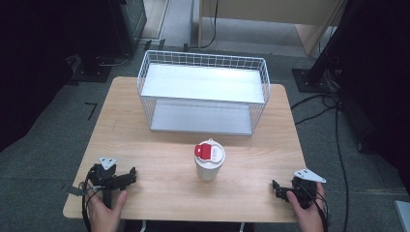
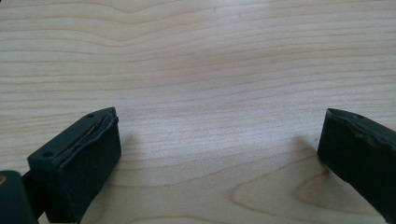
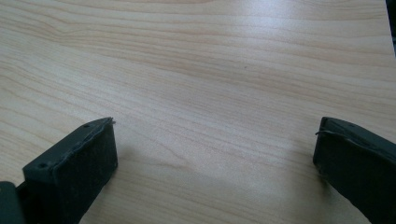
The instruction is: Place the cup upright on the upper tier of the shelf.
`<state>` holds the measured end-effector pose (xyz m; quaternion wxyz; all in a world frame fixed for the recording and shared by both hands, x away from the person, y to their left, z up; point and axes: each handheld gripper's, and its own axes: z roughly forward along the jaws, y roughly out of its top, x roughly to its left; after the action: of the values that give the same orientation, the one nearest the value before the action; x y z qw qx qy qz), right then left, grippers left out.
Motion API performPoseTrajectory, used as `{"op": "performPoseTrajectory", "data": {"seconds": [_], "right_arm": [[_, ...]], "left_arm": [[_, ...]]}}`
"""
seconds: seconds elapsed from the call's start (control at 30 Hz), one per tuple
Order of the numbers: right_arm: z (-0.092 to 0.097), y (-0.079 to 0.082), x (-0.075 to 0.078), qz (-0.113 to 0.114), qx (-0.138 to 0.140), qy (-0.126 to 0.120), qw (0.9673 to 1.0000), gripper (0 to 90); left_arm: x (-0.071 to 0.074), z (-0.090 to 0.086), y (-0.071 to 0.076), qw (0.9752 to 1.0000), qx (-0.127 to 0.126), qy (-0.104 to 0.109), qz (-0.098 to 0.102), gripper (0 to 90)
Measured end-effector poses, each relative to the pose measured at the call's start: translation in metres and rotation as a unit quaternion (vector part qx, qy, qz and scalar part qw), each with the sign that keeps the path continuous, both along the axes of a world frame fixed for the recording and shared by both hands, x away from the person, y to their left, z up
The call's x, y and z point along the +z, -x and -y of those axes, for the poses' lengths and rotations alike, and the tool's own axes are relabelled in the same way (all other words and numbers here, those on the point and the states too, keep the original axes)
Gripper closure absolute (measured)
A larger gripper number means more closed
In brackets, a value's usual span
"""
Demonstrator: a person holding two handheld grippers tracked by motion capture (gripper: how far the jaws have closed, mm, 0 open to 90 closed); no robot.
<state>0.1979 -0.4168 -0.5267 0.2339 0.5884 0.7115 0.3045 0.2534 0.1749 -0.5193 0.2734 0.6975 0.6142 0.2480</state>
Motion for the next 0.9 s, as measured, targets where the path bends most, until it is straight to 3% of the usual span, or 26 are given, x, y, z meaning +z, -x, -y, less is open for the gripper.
{"op": "performPoseTrajectory", "data": {"seconds": [0.23,0.37,0.5,0.9], "right_arm": [[-0.002,0.003,0.001,0.008,0.000,0.005,1.0000,0.0],[-0.003,0.003,0.005,0.019,0.002,-0.026,0.9995,0.0],[-0.009,0.001,0.012,0.029,0.005,-0.031,0.9991,0.0],[-0.044,-0.005,0.031,0.045,0.046,-0.017,0.9978,0.0]], "left_arm": [[0.000,-0.001,0.000,1.0000,0.002,0.006,0.001,0.0],[0.000,0.001,0.000,1.0000,-0.001,0.000,0.000,0.0],[0.000,0.001,0.000,1.0000,-0.002,0.000,0.000,0.0],[0.000,0.001,0.000,1.0000,-0.002,0.000,0.000,0.0]]}}
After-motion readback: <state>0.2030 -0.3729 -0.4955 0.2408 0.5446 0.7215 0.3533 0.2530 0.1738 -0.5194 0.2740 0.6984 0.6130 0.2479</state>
